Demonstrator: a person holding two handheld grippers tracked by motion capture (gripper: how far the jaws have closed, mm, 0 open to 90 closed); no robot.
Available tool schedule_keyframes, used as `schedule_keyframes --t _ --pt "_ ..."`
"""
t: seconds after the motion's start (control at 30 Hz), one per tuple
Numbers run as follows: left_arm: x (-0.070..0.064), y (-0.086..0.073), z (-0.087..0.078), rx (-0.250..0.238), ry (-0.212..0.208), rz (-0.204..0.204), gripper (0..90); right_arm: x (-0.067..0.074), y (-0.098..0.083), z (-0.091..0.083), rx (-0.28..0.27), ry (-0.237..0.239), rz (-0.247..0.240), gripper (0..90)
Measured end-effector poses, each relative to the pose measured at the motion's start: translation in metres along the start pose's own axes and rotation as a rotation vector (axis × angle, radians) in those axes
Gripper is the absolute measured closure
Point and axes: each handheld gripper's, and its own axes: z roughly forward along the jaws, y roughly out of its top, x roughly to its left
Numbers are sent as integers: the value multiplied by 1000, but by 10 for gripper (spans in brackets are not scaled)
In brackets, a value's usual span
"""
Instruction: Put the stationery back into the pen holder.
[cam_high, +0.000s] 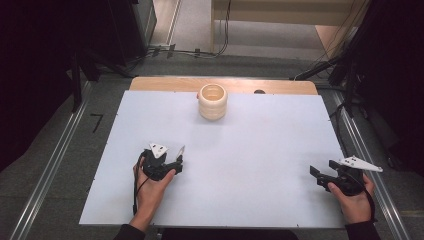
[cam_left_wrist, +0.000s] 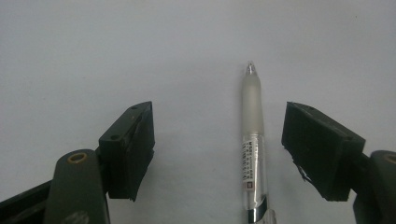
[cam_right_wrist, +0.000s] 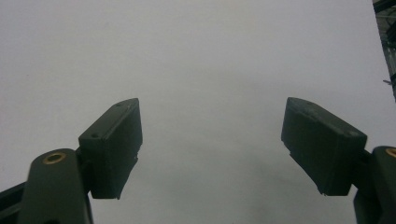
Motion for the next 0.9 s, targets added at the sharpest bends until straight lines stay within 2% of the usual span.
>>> schedule_keyframes --t 0.53,0.9 --pt "-6 7 9 32 -4 27 331 1 0 1 4 2 2 192" --pt "-11 12 11 38 -31 34 504 1 -1 1 4 1 0 193"
